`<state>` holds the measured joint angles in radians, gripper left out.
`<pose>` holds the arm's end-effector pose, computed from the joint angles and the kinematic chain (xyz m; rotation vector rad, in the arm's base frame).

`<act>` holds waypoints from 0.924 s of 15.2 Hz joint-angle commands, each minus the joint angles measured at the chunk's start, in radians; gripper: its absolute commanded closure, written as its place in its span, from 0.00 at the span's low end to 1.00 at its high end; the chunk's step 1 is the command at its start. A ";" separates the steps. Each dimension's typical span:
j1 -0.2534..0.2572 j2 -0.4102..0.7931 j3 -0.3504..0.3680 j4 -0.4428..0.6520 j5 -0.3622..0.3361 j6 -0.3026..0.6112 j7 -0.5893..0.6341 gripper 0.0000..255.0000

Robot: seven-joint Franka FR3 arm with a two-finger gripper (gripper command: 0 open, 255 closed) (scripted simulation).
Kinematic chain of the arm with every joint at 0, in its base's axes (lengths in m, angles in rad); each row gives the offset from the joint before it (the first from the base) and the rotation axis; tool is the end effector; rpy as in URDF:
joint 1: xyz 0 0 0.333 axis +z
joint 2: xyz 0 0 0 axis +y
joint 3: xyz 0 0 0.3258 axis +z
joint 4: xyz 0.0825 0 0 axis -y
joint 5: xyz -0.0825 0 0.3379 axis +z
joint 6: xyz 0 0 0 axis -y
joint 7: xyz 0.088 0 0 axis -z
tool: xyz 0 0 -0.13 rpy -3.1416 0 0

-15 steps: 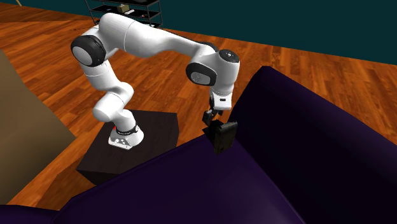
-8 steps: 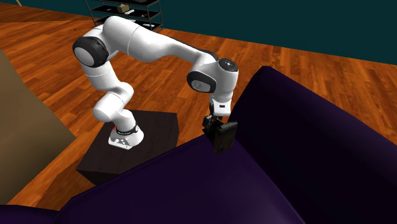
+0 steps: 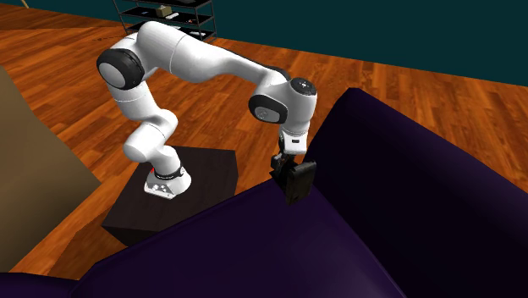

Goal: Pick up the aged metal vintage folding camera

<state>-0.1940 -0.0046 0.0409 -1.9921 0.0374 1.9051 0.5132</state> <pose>0.4951 -0.0728 0.4611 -2.9407 1.0403 0.1362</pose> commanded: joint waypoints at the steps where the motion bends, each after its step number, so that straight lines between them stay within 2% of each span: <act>1: -0.001 0.003 -0.001 -0.002 0.000 0.001 0.000 1.00; 14: -0.002 -0.024 -0.002 0.131 -0.001 -0.158 0.004 1.00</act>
<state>-0.1956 -0.0258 0.0392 -1.8768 0.0365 1.7639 0.5163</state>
